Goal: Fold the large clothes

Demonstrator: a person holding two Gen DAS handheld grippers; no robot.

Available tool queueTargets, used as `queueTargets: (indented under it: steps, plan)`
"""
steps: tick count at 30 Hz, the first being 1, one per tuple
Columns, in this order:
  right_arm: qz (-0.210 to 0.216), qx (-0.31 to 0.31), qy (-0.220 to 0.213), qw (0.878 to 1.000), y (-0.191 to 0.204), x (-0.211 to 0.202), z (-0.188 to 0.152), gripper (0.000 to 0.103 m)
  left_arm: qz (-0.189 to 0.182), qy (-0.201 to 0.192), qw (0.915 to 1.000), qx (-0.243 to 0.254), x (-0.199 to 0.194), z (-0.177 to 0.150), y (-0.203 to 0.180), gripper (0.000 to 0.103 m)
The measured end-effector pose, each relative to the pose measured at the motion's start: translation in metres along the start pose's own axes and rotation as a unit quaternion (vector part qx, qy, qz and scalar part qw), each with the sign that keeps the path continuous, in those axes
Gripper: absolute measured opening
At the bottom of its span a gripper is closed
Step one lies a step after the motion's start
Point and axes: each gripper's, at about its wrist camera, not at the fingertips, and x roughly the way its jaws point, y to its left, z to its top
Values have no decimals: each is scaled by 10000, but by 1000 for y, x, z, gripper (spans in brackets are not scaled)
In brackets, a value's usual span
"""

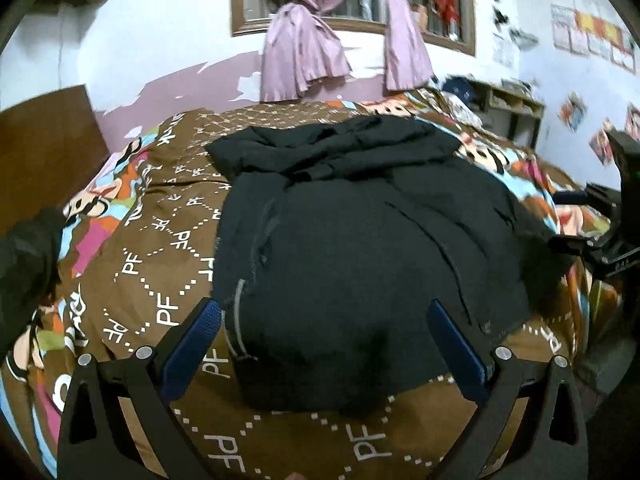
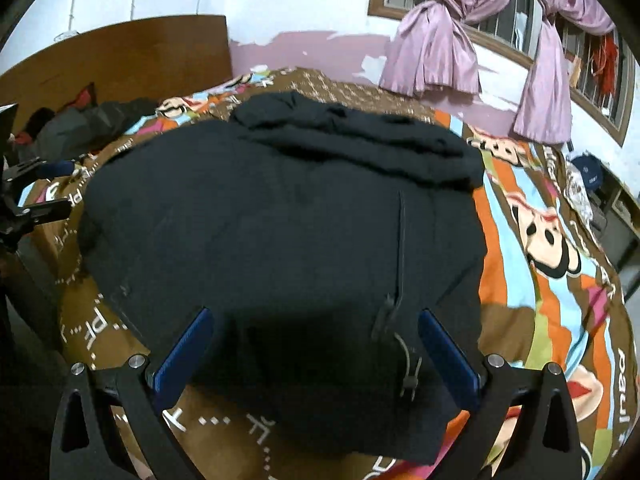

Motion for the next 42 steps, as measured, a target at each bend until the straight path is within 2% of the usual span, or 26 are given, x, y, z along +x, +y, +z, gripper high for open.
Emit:
queueTargets:
  steps: [4,10,16,19,22,23,25,28,31,35,42]
  plan:
    - [-126,-13,368,9992,-3,10,-7,103,-130,237,9996,91,9,-10,-4,101]
    - [-134,-486,736,9960,0,6,-9,103,-195,648,9966,469,23,-26,-14,101]
    - [174,-805,1676,9824,2,27,-26,103,-223,720,9934,869,29,-39,-30,101]
    - [-173,-1103,1985,9737,11,44,-36,103,-166,824,9923,912,34,-43,-32,101]
    - [-763,-1339,2145,9645,16,66,-44,103,-54,933,9912,935,40,-47,-31,101]
    - [-1018,-1385,2157,9612,16,75,-46,103,-37,963,9910,928,42,-48,-32,101]
    - [-1193,-1386,2044,9616,13,83,-45,103,-43,1031,9905,904,45,-51,-33,101]
    - [-1455,-1100,1629,9696,1,83,-35,103,26,1077,9895,966,48,-54,-38,101]
    - [-1123,-409,1226,9852,-18,72,-14,103,121,1027,9887,1089,49,-56,-41,101]
    - [-639,195,896,9937,-41,65,36,103,211,945,9882,1185,52,-58,-42,101]
    - [-374,-123,814,9959,-41,72,93,103,396,767,9883,1254,55,-58,-43,101]
